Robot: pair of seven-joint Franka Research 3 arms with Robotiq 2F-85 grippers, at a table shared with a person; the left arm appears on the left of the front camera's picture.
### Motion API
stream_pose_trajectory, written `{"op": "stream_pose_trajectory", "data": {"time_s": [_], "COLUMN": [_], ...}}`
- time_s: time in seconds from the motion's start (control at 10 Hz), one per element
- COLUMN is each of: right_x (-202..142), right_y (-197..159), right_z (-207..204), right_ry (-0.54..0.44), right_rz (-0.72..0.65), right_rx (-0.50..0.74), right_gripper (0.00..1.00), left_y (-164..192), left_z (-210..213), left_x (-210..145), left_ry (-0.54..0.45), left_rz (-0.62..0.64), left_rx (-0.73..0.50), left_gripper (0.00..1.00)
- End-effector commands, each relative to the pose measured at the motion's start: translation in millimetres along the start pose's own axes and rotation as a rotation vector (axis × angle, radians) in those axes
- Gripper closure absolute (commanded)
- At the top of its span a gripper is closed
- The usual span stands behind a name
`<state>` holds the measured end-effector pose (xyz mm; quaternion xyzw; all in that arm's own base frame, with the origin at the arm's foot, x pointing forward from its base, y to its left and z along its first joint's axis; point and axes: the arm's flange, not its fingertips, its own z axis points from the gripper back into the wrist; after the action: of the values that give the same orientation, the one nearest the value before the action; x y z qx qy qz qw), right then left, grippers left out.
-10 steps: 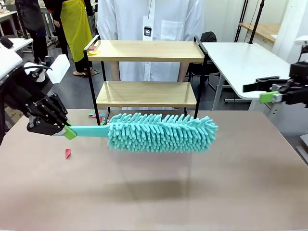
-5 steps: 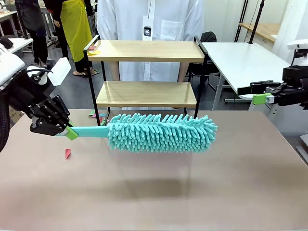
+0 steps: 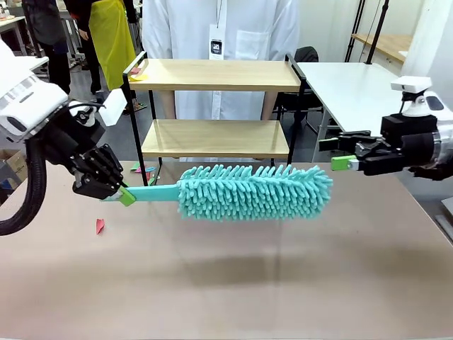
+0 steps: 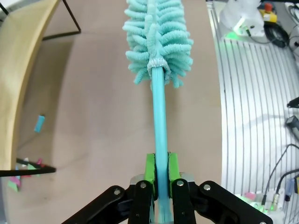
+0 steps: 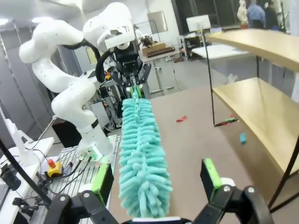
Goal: Clean the shelf.
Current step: Hand the Duster back to the human.
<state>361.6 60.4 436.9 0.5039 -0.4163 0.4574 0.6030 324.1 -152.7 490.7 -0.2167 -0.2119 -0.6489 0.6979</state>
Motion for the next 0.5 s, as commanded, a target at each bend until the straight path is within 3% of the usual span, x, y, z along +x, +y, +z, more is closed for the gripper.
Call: {"op": "stream_pose_trajectory", "data": {"time_s": [0.0, 0.4], "right_x": [-19, -40], "right_y": [27, 33], "right_z": [-12, -37], "right_ry": [-0.045, -0.032], "right_rz": [0.052, 0.045], "right_rx": [0.002, 0.013], "right_gripper": [0.00, 0.00], "left_y": [2, 5], "left_z": [-4, -7], "left_x": [2, 1], "left_ry": [-0.057, -0.064], "left_rz": [-0.010, -0.001], "left_rx": [0.008, 0.025], "left_gripper": [0.87, 0.87]}}
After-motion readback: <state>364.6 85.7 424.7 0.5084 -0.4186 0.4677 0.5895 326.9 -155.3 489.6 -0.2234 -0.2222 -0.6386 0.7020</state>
